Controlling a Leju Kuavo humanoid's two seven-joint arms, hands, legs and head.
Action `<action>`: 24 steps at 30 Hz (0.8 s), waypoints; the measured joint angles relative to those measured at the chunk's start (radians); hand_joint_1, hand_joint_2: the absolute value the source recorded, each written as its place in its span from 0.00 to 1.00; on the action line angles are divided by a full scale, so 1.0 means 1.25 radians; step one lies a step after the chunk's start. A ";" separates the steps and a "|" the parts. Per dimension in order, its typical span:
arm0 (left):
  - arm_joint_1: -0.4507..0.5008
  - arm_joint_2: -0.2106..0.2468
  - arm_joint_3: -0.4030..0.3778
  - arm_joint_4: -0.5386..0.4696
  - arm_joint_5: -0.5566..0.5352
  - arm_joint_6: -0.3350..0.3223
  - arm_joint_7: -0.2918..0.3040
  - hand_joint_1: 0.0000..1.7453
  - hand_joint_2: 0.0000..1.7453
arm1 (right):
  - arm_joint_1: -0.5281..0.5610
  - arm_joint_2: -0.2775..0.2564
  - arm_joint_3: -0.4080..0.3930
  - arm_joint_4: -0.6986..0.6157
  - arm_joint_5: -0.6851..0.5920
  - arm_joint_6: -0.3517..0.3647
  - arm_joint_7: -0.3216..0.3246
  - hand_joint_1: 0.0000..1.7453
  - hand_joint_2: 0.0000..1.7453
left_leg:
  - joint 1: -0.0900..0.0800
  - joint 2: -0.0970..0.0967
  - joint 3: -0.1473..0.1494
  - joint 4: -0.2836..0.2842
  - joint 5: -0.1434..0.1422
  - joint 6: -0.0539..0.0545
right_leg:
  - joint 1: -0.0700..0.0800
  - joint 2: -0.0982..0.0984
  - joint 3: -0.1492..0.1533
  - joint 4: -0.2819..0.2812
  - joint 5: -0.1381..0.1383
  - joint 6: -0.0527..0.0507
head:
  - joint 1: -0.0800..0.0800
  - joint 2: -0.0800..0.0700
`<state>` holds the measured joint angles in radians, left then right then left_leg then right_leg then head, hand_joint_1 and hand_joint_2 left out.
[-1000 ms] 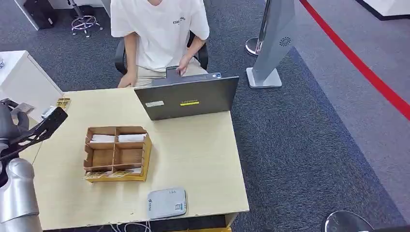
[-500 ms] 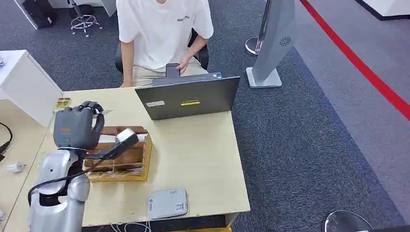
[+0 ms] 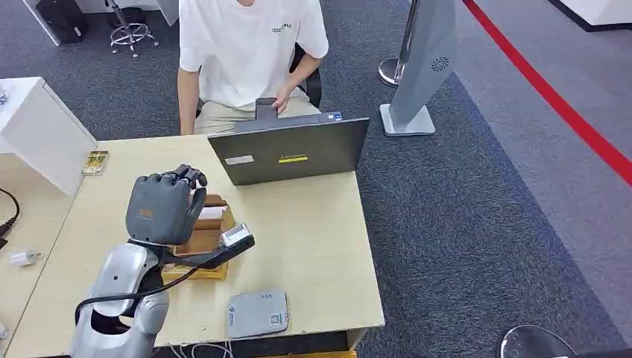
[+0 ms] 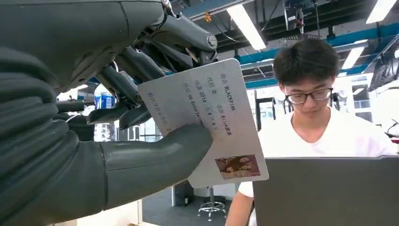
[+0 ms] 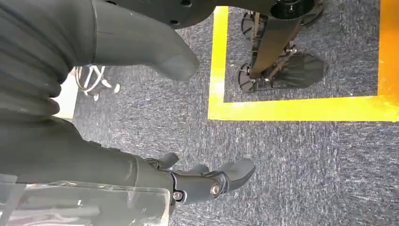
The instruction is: Pass the card to the sensor for recognition and then transmit it.
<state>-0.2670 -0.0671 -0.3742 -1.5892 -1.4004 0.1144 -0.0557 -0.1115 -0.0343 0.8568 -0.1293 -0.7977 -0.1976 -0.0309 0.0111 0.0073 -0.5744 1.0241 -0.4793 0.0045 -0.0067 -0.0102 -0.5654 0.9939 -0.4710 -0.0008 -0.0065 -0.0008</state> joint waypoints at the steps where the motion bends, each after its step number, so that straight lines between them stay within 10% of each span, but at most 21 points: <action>1: 0.000 0.000 -0.001 -0.001 0.000 0.000 0.000 1.00 1.00 | 0.000 0.000 0.000 0.000 0.000 0.000 0.000 0.00 1.00 | 0.000 0.000 0.000 0.000 0.000 0.000 | 0.000 0.000 0.000 0.000 0.000 0.000 | 0.000 0.000; 17: 0.006 -0.001 -0.002 -0.001 0.022 -0.019 -0.013 1.00 1.00 | 0.001 0.000 0.001 0.000 -0.007 -0.002 0.001 0.00 1.00 | 0.000 0.000 0.000 0.000 0.000 0.000 | 0.000 0.000 0.000 0.000 0.000 0.000 | 0.000 0.000; 24: 0.206 0.002 -0.101 -0.020 0.100 0.011 -0.033 1.00 1.00 | 0.005 0.002 0.001 0.000 -0.048 -0.012 0.002 0.00 1.00 | -0.001 0.003 -0.001 0.000 -0.002 0.001 | 0.000 0.002 -0.001 -0.001 -0.002 0.002 | 0.001 0.000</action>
<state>-0.0094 -0.0649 -0.5009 -1.6144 -1.2753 0.1282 -0.0966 -0.1052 -0.0317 0.8576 -0.1293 -0.8572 -0.2129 -0.0290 0.0104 0.0106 -0.5759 1.0238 -0.4819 0.0060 -0.0069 -0.0081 -0.5672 0.9931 -0.4734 0.0022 -0.0054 -0.0008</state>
